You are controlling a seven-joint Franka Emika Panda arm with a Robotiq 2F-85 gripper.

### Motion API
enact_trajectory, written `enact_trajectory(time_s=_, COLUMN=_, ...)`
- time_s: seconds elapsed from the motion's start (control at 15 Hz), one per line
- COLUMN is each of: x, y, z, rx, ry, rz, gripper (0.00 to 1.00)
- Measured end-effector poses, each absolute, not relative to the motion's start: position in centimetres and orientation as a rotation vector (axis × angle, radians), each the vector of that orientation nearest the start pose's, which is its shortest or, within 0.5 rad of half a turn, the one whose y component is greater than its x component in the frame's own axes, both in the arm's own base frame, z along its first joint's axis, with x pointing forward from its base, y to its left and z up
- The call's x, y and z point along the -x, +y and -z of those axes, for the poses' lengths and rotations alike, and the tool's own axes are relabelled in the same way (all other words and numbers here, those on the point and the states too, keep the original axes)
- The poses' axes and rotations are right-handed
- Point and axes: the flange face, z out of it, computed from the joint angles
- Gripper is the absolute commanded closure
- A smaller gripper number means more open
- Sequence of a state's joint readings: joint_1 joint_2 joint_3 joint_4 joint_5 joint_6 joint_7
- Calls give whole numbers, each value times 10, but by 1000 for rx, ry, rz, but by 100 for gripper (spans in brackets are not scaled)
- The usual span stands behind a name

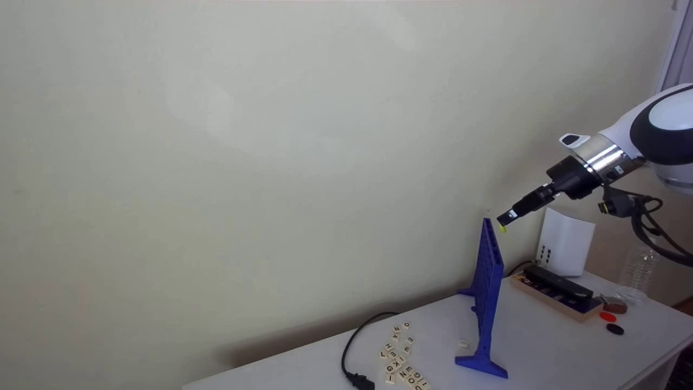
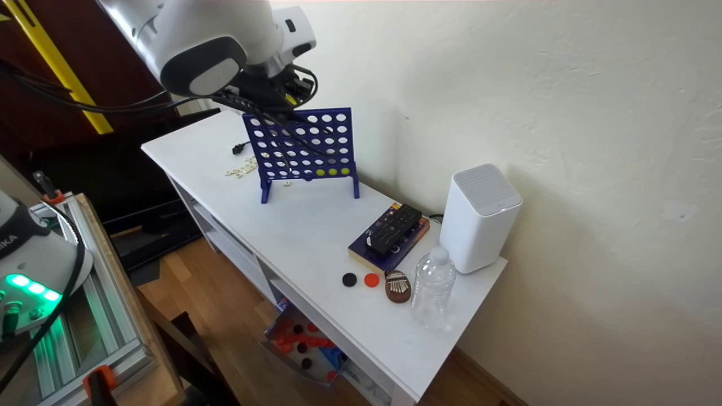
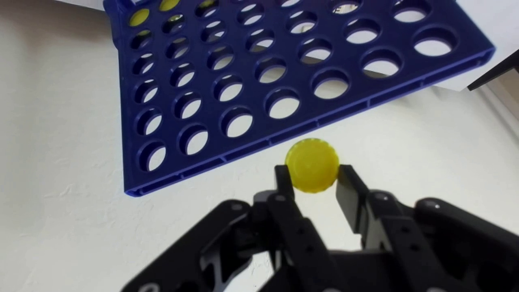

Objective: Put the yellow chip into the connect four game

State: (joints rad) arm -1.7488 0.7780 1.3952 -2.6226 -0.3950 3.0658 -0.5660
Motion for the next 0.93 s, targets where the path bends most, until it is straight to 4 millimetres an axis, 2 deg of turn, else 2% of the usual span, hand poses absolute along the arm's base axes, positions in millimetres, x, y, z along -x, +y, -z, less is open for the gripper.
enact_trajectory(time_s=0.93, x=-458, y=-92, z=-257, rx=2446, ry=-696, rz=960, gripper=92)
